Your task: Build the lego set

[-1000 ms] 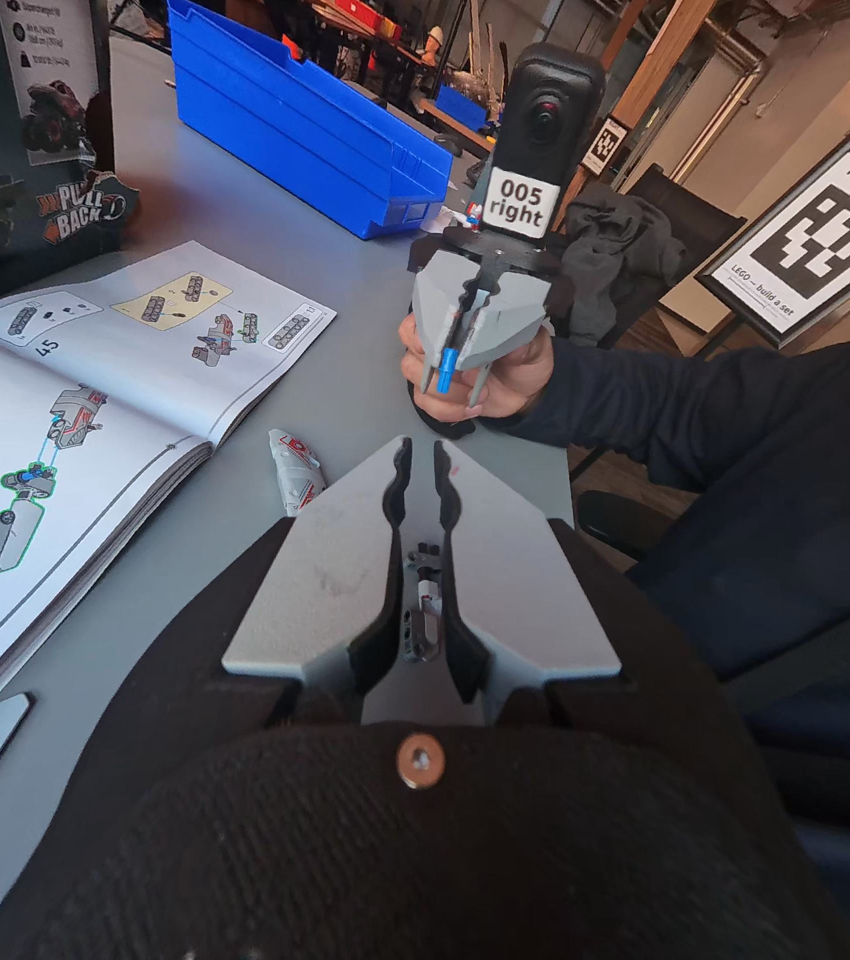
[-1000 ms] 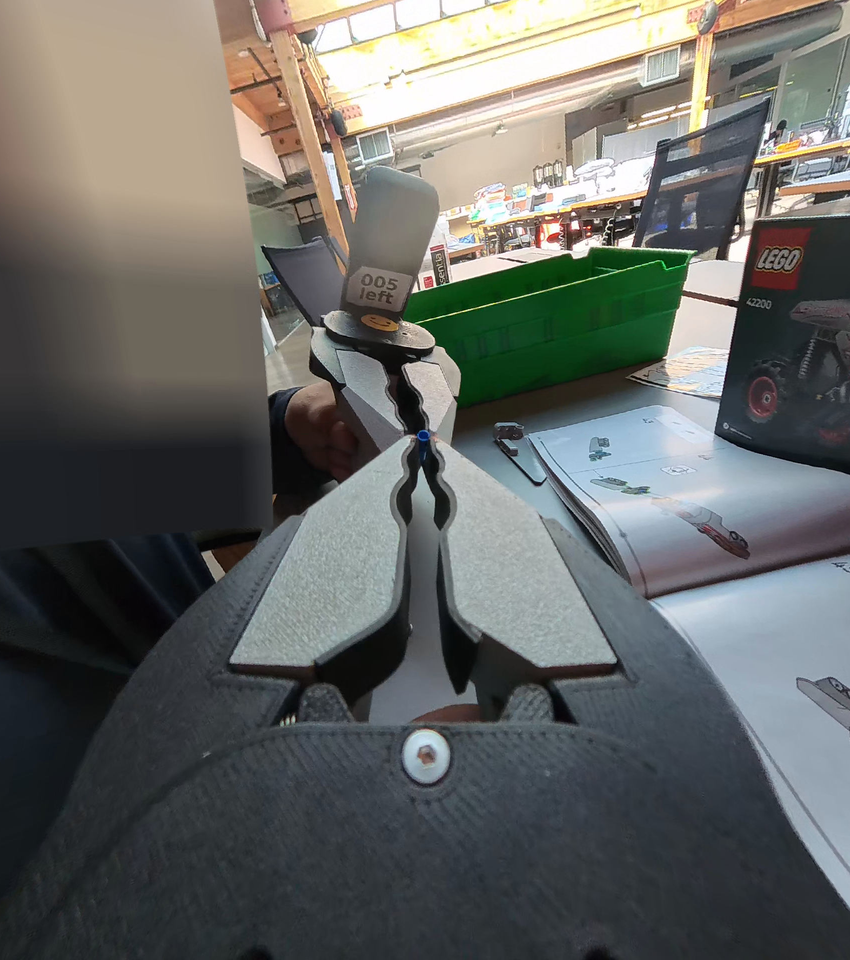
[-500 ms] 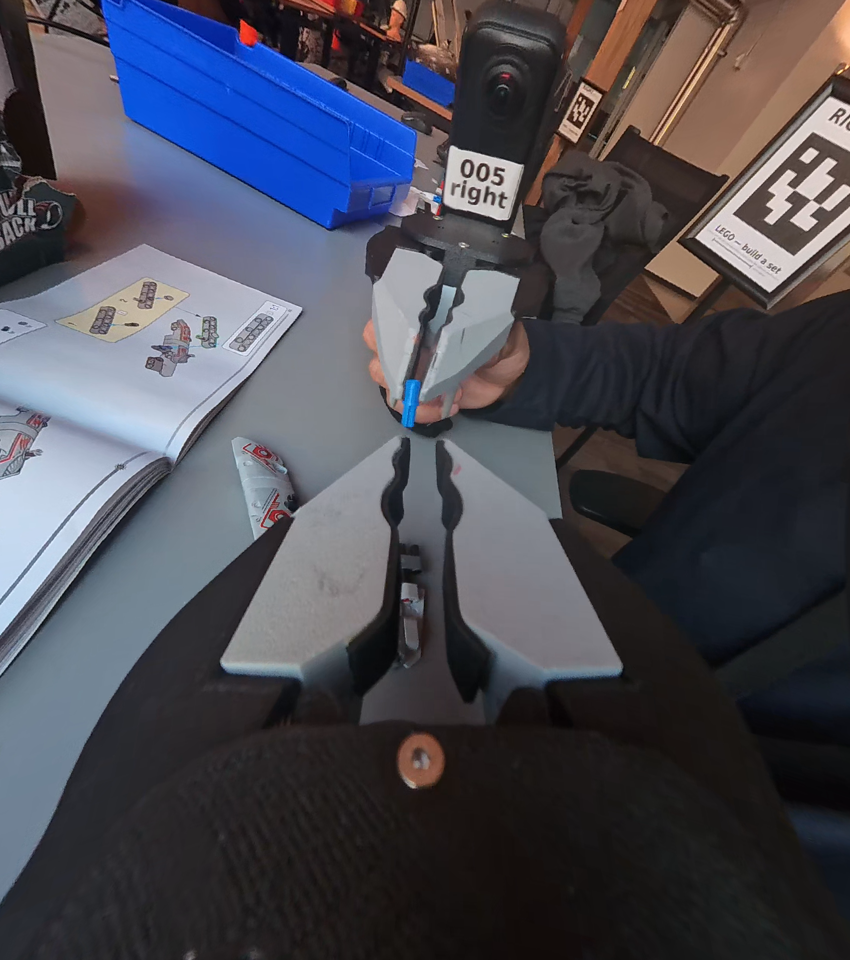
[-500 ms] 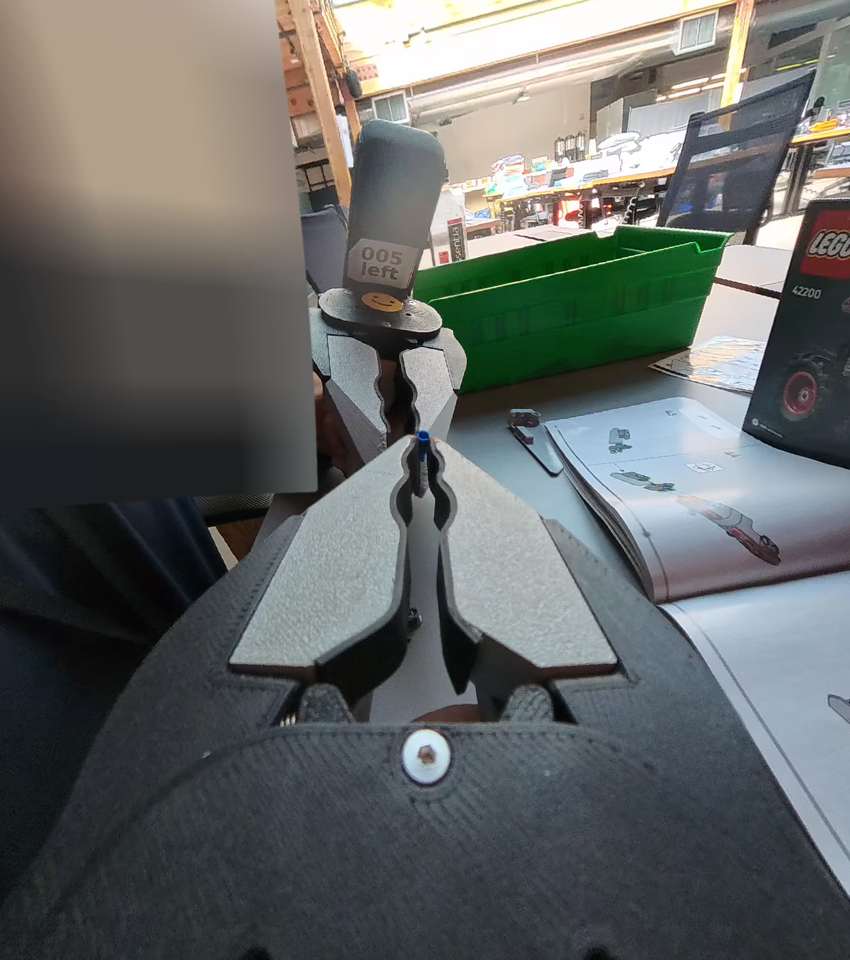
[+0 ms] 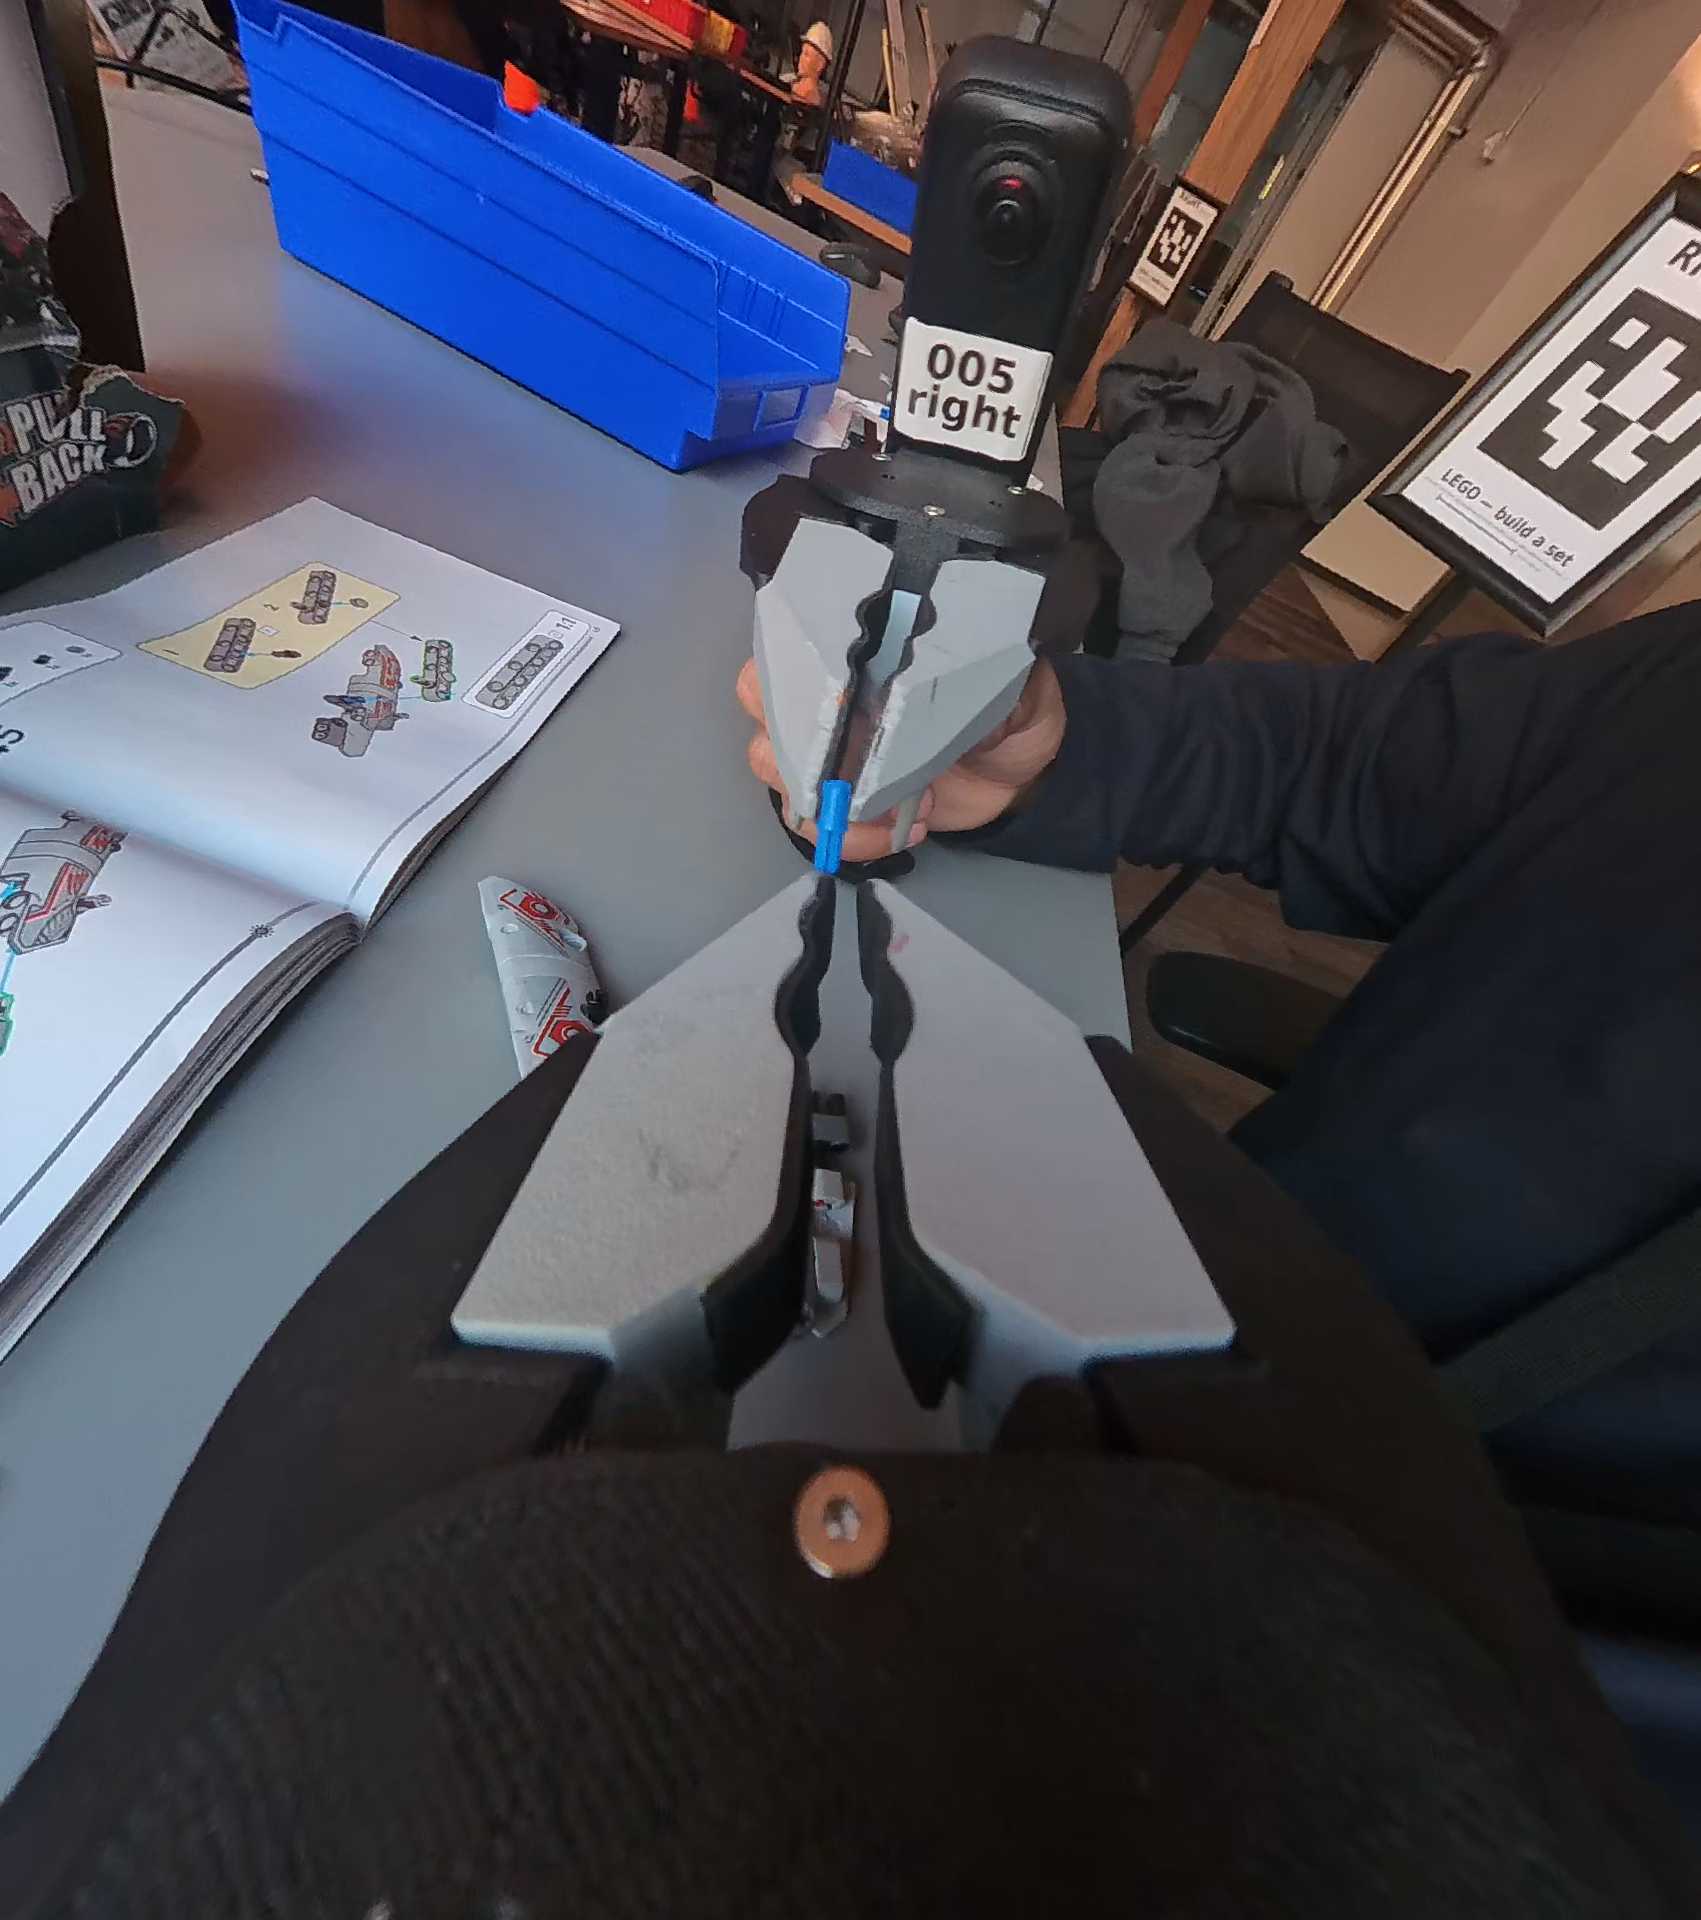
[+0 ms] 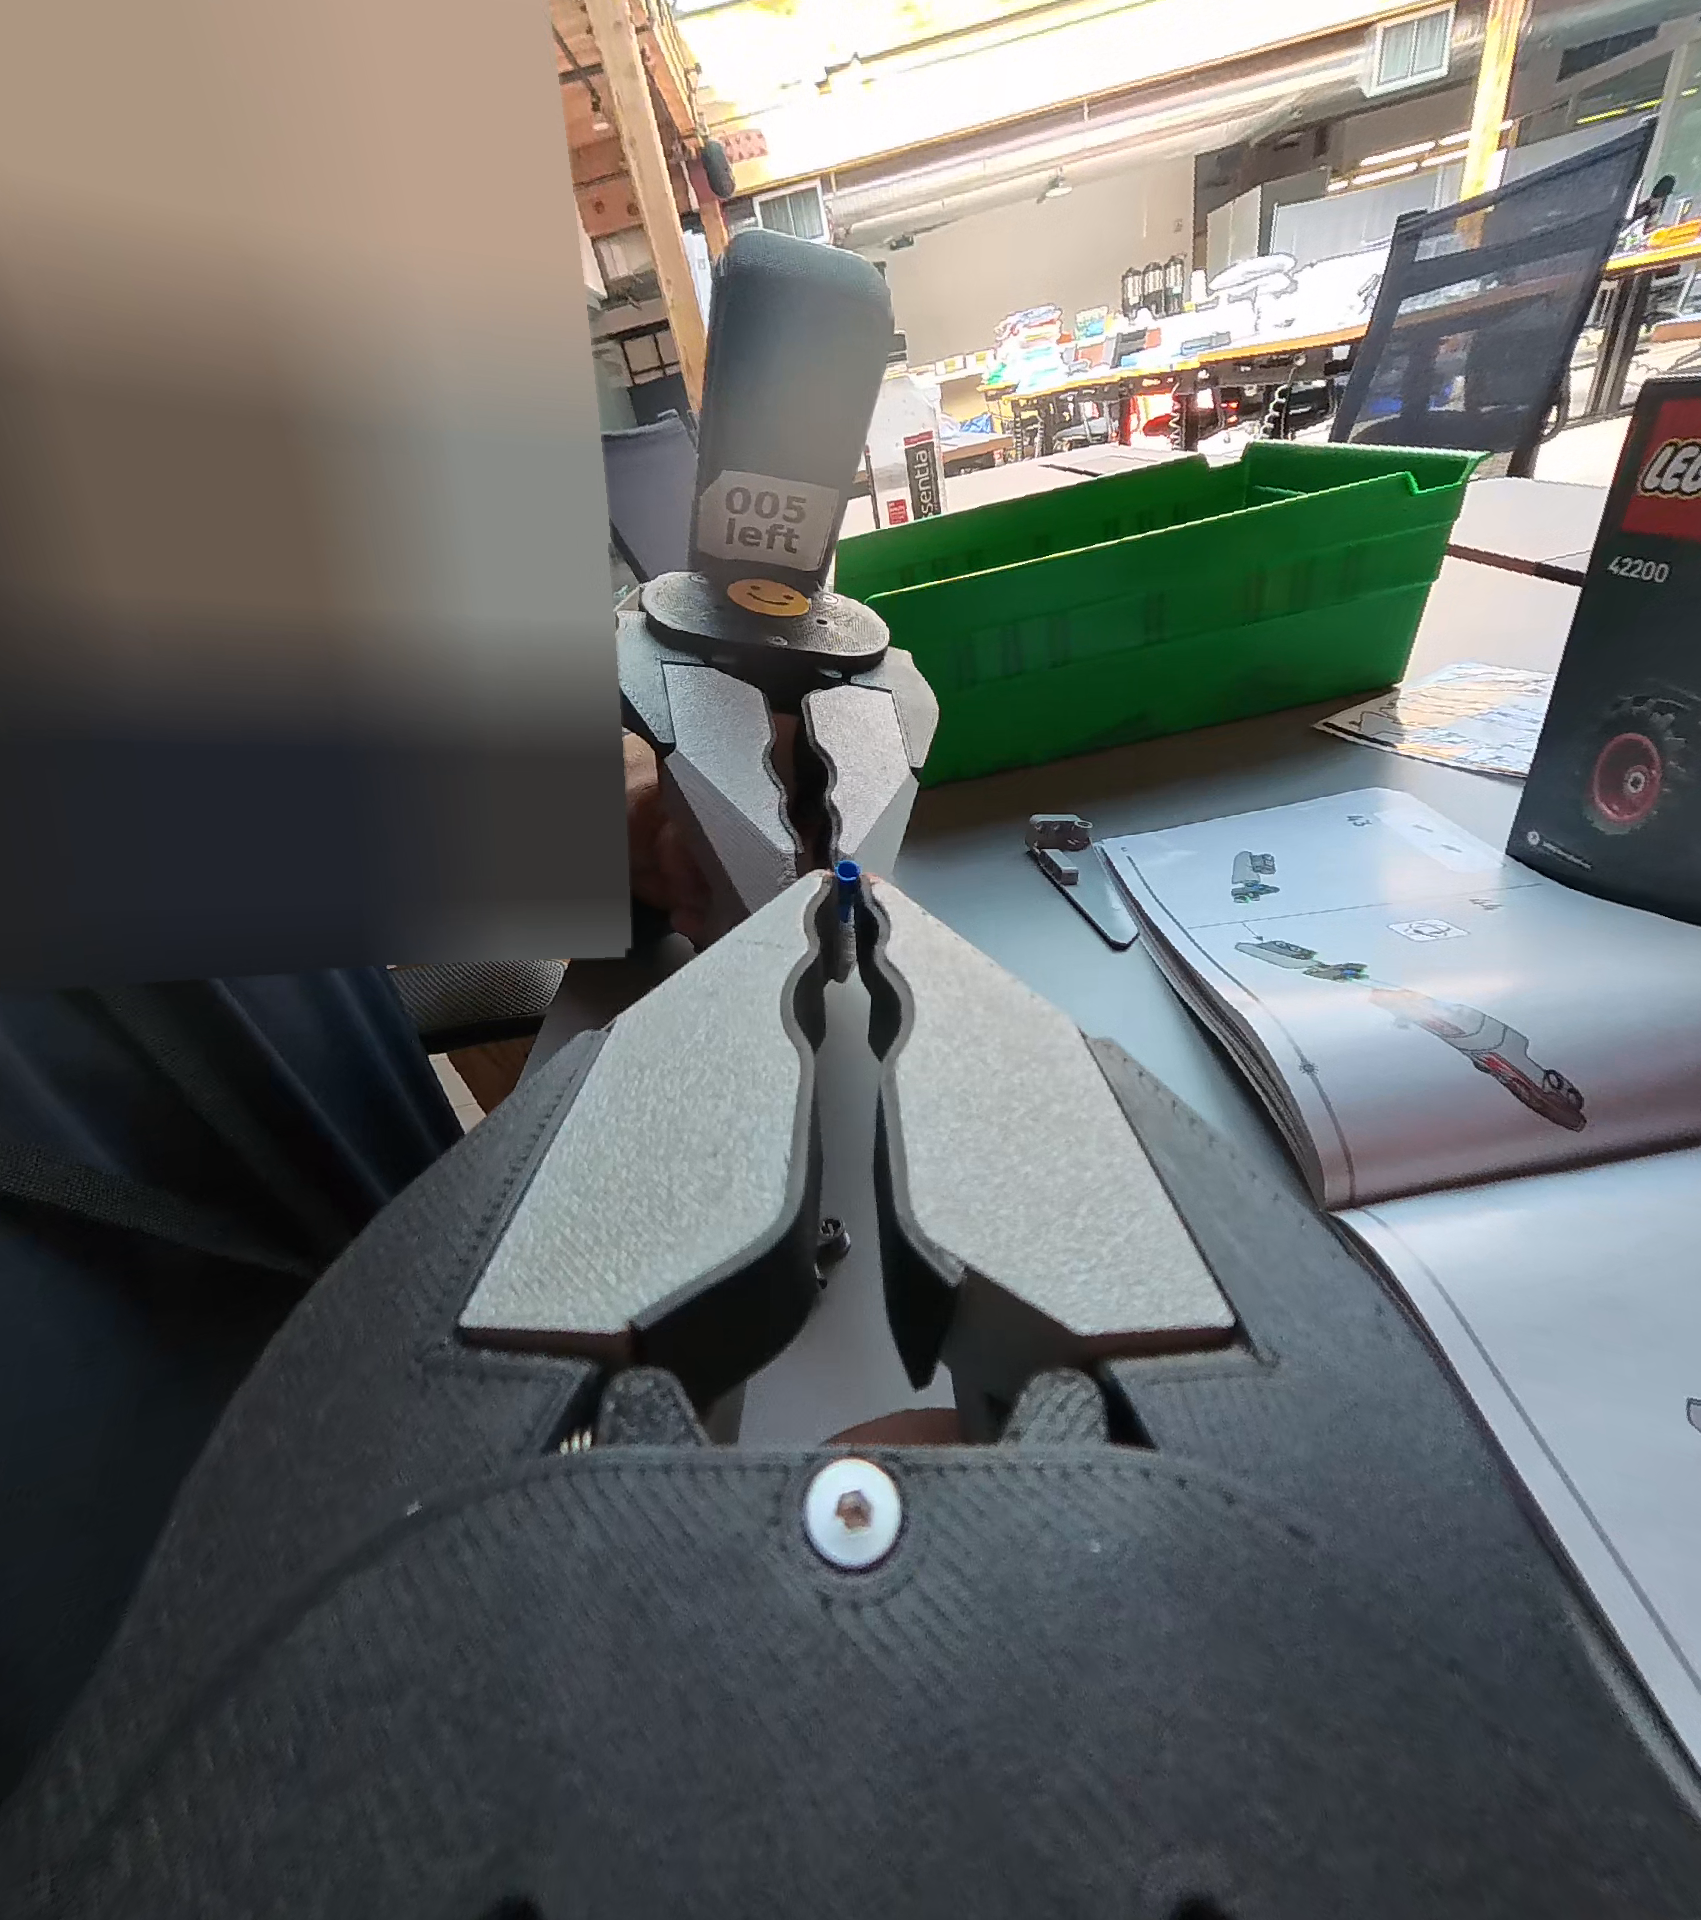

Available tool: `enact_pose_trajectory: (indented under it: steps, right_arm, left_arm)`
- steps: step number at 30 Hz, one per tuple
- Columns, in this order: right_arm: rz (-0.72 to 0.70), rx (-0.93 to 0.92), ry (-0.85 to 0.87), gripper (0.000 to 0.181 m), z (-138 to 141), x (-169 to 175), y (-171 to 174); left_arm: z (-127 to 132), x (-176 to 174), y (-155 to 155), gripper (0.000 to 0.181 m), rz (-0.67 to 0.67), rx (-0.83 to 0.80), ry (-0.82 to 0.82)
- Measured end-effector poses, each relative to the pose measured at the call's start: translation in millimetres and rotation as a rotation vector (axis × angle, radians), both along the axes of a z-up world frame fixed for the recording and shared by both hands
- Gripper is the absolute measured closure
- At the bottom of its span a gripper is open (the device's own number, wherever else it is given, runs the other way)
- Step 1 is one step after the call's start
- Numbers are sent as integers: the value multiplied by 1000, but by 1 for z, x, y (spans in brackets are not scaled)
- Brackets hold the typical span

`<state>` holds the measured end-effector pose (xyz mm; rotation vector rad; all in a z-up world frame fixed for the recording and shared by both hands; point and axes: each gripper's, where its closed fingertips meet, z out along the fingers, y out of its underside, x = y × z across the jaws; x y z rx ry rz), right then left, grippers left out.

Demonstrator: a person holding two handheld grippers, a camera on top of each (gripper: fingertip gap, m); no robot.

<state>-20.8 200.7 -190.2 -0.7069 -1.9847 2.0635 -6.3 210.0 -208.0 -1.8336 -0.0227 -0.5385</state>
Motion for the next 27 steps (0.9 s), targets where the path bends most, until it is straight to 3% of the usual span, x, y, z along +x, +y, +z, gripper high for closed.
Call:
enact_pose_trajectory:
  steps: [27]
  right_arm:
    - [-9, -20, -46, 181, -2, -3, 2]
  left_arm:
    - [0, -8, 1, 176, 49, -2, -4]
